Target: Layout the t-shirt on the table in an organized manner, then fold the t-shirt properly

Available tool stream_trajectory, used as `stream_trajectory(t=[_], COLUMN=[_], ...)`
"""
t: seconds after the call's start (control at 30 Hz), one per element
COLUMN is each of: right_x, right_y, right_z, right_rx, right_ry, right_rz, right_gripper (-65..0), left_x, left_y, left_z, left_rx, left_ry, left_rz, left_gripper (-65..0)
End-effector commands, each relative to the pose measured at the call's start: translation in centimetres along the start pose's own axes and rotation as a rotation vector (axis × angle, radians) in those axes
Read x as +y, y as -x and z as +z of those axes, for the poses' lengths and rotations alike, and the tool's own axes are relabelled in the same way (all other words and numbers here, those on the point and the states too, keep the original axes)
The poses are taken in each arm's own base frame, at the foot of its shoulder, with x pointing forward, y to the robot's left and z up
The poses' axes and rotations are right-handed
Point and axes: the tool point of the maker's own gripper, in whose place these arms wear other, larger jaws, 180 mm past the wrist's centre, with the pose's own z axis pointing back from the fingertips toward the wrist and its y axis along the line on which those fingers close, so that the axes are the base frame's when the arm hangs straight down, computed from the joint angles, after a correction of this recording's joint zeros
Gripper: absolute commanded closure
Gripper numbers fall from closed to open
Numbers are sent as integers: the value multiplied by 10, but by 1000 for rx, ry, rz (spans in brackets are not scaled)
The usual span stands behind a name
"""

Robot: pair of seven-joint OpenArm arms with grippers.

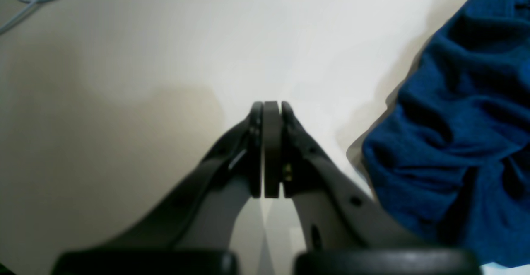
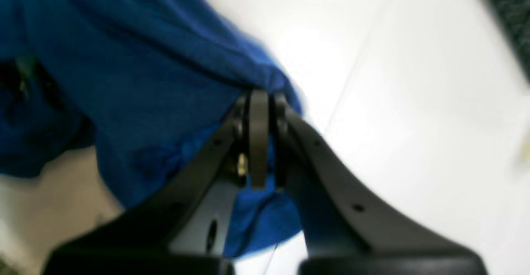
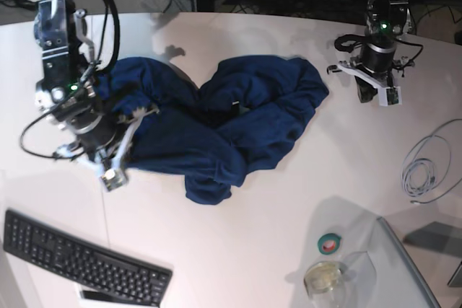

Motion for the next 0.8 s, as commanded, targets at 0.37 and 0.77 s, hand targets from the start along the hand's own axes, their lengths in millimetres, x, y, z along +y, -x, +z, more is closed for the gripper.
stream_trajectory(t=[0.37, 0.77], right_x=[-99, -86], right_y=[-88, -56], right_z=[47, 42], right_rx=[-257, -184], right_ry=[252, 226], right_rz=[-64, -69], right_gripper=[-3, -3], left_x=[-72, -187], left_y=[-40, -76], left_z=[6, 7], left_rx=[-118, -201], left_ry=[183, 429], left_rz=[-58, -60], left_gripper=[0, -319])
